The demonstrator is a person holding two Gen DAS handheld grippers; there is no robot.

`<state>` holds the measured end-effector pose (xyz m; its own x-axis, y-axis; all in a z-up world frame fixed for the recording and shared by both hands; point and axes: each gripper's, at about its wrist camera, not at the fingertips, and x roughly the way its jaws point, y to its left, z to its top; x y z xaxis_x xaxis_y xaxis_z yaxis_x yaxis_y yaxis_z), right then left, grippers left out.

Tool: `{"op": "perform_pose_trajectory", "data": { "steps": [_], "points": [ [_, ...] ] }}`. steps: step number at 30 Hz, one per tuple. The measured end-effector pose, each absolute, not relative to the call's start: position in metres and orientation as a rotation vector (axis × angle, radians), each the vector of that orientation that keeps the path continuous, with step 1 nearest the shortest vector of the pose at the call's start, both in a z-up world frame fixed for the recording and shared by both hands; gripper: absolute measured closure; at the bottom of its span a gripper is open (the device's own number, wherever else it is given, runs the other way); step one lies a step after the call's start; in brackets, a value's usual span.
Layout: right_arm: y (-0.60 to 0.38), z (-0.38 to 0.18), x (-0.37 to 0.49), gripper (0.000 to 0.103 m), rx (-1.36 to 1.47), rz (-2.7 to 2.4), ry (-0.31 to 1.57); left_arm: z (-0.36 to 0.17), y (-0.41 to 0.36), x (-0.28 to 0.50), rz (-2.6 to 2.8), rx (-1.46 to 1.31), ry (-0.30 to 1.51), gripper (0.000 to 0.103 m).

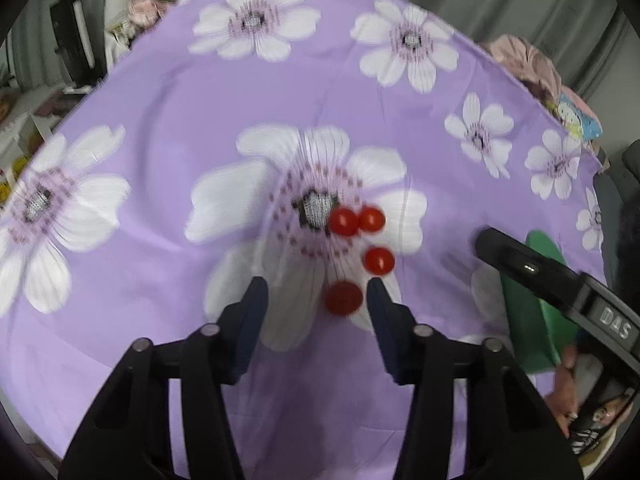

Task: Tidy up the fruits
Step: 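Move the right gripper back to the cherry tomato cluster, then close the right gripper on a red cherry tomato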

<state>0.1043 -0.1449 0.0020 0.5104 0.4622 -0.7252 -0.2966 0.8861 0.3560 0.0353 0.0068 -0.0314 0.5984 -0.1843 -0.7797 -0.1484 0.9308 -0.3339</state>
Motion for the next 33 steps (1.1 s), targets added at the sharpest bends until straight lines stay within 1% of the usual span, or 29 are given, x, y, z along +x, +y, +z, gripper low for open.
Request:
{"op": "perform_pose_trajectory", "data": {
  "steps": [2, 4, 5, 7, 9, 18, 23, 29, 31, 33],
  "points": [
    [-0.136, -0.012, 0.109, 0.040, 0.175, 0.461, 0.966, -0.041, 0.002, 0.037, -0.048, -0.399, 0.958, 0.057],
    [-0.129, -0.023, 0.113, 0.047, 0.154, 0.457, 0.990, -0.049, -0.005, 0.041, -0.073, -0.407, 0.977, 0.060],
    [-0.126, -0.026, 0.114, 0.048, 0.149, 0.455, 0.999, -0.052, -0.007, 0.043, -0.080, -0.407, 0.985, 0.060],
    [-0.123, -0.034, 0.118, 0.054, 0.142, 0.466, 1.013, -0.055, -0.012, 0.045, -0.092, -0.401, 0.991, 0.061],
    [-0.121, -0.038, 0.119, 0.057, 0.140, 0.474, 1.019, -0.059, -0.014, 0.049, -0.095, -0.403, 1.001, 0.062],
    [-0.113, -0.053, 0.128, 0.058, 0.137, 0.475, 1.062, -0.067, -0.014, 0.061, -0.100, -0.442, 1.031, 0.063],
    [-0.110, -0.059, 0.131, 0.063, 0.121, 0.463, 1.081, -0.071, -0.013, 0.066, -0.102, -0.456, 1.051, 0.064],
    [-0.112, -0.065, 0.134, 0.065, 0.128, 0.459, 1.102, -0.072, -0.015, 0.068, -0.091, -0.430, 1.047, 0.070],
    [-0.111, -0.067, 0.136, 0.070, 0.128, 0.455, 1.108, -0.072, -0.016, 0.068, -0.087, -0.424, 1.045, 0.073],
    [-0.111, -0.070, 0.137, 0.071, 0.132, 0.452, 1.118, -0.072, -0.017, 0.070, -0.083, -0.416, 1.046, 0.075]
  ]
}}
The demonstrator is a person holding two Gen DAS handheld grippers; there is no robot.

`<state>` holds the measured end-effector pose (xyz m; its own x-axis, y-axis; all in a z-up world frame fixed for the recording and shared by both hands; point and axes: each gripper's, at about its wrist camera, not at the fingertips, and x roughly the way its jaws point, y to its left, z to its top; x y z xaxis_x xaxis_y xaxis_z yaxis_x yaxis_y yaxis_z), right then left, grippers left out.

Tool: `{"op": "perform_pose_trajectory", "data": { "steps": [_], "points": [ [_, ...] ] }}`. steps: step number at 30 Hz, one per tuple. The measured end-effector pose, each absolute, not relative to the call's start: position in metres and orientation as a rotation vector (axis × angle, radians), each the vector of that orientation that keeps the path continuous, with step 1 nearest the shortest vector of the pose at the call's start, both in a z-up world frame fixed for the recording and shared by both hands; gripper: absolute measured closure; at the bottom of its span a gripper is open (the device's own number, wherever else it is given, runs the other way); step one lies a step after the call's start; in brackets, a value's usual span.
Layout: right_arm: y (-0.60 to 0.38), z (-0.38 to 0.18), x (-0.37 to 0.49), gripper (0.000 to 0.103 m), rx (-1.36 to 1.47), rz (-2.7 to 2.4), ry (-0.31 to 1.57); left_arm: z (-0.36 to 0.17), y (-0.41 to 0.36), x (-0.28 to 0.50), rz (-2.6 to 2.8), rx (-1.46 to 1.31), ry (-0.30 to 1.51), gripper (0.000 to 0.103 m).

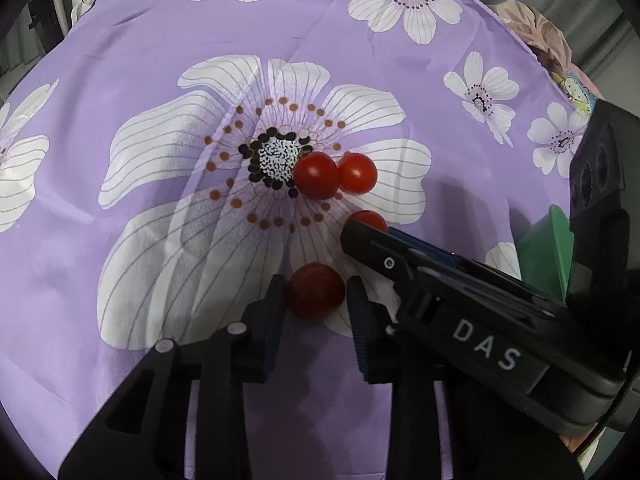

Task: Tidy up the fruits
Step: 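Close the right gripper on a red cherry tomato, then lift and carry the cherry tomato with the right gripper over the bowl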

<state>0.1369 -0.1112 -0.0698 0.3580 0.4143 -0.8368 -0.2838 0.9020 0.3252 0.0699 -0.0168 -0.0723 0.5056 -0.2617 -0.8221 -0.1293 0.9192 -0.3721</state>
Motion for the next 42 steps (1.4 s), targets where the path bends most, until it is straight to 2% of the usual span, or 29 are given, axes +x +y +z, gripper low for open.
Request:
{"op": "perform_pose_trajectory", "data": {
  "steps": [19, 42],
  "points": [
    [-0.117, -0.057, 0.129, 0.074, 0.138, 0.449, 1.082, -0.061, -0.018, 0.063, -0.088, -0.411, 1.020, 0.076],
    [-0.158, 0.039, 0.082, 0.074, 0.211, 0.442, 0.806, 0.024, -0.036, 0.027, -0.078, -0.290, 0.771, 0.076]
  ]
}}
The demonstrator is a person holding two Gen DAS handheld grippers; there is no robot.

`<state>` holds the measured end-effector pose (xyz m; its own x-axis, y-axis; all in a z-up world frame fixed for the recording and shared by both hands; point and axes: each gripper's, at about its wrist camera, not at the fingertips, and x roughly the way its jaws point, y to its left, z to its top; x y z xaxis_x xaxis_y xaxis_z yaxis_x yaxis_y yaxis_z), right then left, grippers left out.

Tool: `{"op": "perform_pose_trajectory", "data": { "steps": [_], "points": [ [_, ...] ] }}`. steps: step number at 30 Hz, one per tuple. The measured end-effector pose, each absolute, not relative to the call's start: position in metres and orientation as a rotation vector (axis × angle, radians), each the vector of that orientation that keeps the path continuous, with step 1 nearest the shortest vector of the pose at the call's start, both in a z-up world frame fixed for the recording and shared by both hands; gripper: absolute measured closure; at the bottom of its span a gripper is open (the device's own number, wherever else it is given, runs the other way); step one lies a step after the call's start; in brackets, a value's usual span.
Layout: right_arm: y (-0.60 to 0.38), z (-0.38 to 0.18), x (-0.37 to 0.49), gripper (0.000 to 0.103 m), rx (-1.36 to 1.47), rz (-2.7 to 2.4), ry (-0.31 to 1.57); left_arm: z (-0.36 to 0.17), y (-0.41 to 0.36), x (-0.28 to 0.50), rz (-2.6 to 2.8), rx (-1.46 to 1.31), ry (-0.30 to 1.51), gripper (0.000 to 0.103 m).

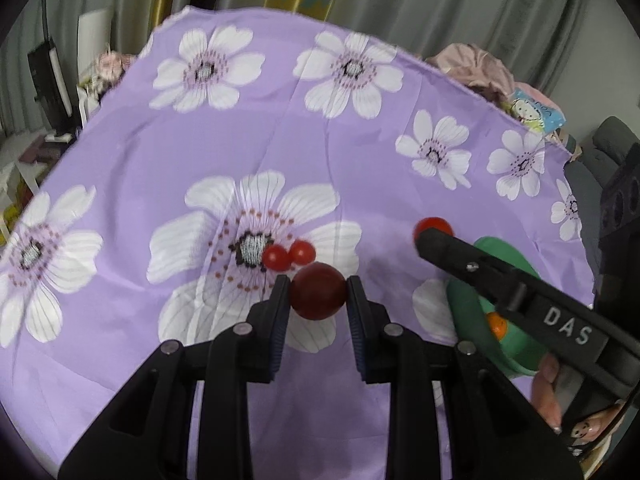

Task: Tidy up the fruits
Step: 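Lift and carry the cherry tomato with the right gripper over the bowl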

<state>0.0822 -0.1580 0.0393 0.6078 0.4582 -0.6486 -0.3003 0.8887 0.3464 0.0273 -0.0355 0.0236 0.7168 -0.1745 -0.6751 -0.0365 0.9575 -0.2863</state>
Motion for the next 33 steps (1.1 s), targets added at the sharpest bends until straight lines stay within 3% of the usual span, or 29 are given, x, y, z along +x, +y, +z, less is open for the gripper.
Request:
{"op": "perform_pose_trajectory", "data": {
  "steps": [17, 33],
  "points": [
    [-0.230, 0.110, 0.031, 0.074, 0.272, 0.257, 0.600, 0.096, -0.092, 0.000, -0.258, -0.216, 0.572, 0.076],
    [-0.320, 0.127, 0.003, 0.074, 0.334, -0.011, 0.535, 0.115, -0.172, 0.012, -0.467, -0.157, 0.550, 0.076]
  ]
}}
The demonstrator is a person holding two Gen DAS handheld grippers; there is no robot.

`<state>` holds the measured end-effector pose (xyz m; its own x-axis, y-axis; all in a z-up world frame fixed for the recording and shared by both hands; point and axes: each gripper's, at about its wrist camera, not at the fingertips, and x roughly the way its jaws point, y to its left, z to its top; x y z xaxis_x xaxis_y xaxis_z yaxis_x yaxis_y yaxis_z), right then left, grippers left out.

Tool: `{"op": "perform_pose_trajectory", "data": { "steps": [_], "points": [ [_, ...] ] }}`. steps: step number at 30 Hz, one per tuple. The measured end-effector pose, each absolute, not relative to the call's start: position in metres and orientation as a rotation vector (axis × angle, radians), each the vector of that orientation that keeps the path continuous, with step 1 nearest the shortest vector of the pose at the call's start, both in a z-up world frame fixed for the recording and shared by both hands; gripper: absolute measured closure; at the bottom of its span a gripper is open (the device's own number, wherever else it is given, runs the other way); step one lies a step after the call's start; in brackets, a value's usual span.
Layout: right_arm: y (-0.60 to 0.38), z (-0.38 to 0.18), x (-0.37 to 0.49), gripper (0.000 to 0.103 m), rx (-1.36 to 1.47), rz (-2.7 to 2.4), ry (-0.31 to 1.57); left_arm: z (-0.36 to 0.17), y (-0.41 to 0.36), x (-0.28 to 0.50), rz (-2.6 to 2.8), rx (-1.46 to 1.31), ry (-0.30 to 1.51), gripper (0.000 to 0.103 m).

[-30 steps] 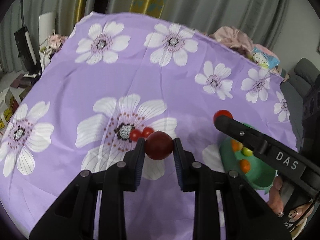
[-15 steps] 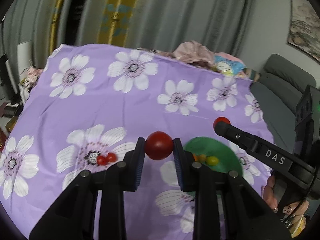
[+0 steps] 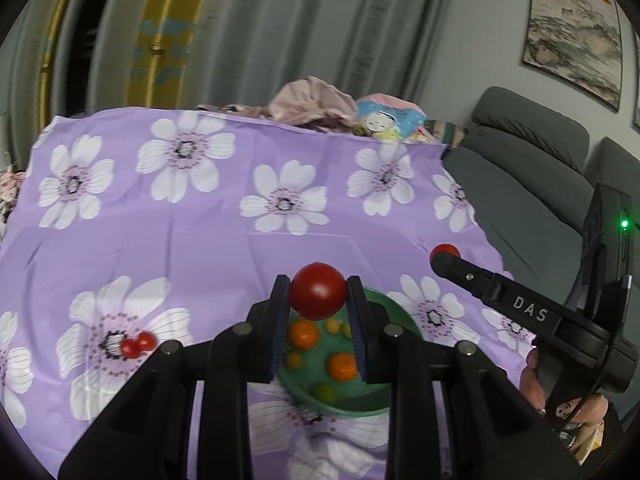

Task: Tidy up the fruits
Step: 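Lift and carry the cherry tomato with the right gripper over the bowl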

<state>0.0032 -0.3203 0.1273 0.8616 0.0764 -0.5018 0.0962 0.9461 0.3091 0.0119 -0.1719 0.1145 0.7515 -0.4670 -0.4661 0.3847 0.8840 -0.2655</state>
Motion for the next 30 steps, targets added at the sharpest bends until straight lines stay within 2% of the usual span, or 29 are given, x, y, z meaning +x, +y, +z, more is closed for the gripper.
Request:
{"op": "perform_pose_trajectory", "data": {
  "steps": [11, 22, 30],
  "points": [
    [-0.358, 0.105, 0.012, 0.074, 0.358, -0.081, 0.641, 0.083, -0.221, 0.043, -0.541, -0.123, 0.688, 0.076],
    [-0.382, 0.055, 0.045, 0.074, 0.413, -0.105, 0.846, 0.028, -0.245, 0.080, -0.555, -0.129, 0.888, 0.076],
    [-0.384, 0.023, 0.064, 0.074, 0.418, -0.115, 0.972, 0.000, -0.251, 0.090, -0.538, -0.111, 0.969, 0.076]
  ]
}}
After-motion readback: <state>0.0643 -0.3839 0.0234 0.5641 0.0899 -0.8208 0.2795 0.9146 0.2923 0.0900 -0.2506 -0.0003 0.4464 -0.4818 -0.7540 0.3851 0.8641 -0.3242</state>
